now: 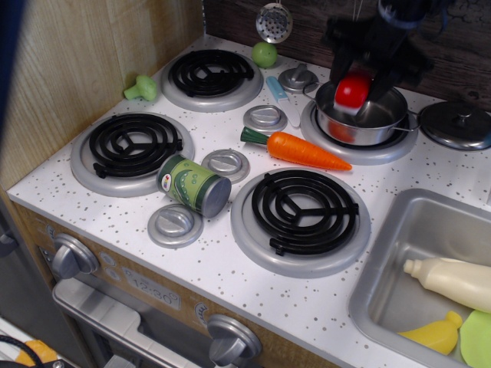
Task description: Take sushi out of pan
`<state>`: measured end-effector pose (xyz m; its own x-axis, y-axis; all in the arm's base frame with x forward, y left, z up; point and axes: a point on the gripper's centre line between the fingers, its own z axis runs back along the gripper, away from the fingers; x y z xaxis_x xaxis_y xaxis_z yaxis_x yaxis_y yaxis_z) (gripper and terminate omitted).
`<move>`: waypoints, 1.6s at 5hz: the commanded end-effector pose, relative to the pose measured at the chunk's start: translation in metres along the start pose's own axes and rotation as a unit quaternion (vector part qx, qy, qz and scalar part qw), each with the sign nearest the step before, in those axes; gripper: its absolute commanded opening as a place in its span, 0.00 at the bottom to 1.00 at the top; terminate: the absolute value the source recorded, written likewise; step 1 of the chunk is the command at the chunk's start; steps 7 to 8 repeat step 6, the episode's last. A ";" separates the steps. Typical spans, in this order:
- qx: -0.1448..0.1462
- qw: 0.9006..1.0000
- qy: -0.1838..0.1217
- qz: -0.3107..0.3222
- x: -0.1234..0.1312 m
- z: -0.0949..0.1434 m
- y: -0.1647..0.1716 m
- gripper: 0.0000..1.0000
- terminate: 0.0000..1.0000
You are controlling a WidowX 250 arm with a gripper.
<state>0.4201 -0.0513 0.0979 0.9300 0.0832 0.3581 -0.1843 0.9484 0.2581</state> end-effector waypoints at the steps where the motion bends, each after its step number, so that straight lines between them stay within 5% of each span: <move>1: 0.005 0.999 -0.030 0.030 0.002 0.031 0.006 0.00 0.00; 3: -0.007 0.998 -0.018 0.061 -0.046 0.020 0.002 0.00 0.00; 5: -0.059 0.996 0.008 0.062 -0.088 0.000 -0.006 0.00 0.00; 6: -0.081 0.996 0.007 0.042 -0.098 -0.002 -0.004 0.00 1.00; 8: -0.081 0.996 0.007 0.042 -0.098 -0.002 -0.004 0.00 1.00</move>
